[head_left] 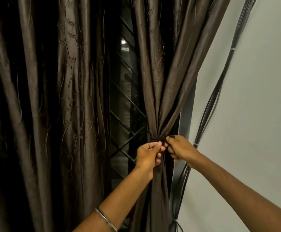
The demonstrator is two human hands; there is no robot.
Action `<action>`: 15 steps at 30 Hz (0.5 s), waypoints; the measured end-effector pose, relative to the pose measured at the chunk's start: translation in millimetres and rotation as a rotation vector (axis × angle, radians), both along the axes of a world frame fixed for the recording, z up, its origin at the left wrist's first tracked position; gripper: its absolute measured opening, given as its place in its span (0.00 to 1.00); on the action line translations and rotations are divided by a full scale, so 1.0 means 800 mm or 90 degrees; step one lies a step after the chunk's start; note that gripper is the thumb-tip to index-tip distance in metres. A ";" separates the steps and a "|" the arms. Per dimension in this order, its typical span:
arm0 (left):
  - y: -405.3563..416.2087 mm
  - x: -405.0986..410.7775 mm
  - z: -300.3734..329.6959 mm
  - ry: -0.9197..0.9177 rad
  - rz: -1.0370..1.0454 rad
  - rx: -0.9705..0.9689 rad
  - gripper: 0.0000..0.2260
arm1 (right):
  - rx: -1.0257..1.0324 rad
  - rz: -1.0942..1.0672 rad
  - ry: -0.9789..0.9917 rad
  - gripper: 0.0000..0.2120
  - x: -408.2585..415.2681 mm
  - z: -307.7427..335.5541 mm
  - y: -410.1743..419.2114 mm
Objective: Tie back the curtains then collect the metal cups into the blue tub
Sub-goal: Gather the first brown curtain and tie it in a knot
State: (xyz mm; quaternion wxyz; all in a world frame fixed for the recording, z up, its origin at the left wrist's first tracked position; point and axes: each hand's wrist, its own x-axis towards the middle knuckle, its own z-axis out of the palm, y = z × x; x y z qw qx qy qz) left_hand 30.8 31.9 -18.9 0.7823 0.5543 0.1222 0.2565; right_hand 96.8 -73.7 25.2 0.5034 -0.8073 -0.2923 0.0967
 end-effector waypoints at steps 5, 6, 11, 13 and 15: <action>0.009 -0.007 -0.002 0.048 -0.039 -0.044 0.02 | 0.048 -0.029 -0.065 0.10 0.013 -0.008 0.005; 0.010 -0.007 -0.002 0.053 -0.053 -0.040 0.02 | 0.060 -0.041 -0.090 0.07 0.014 -0.011 0.005; 0.021 -0.005 0.008 0.042 -0.088 -0.056 0.04 | 0.065 -0.105 -0.280 0.03 0.009 -0.031 -0.002; 0.025 -0.002 0.011 0.038 -0.091 -0.078 0.04 | 0.089 -0.087 -0.288 0.02 -0.002 -0.036 -0.008; 0.025 0.002 0.013 0.032 -0.095 -0.080 0.05 | 0.120 -0.047 -0.231 0.04 -0.020 -0.038 -0.012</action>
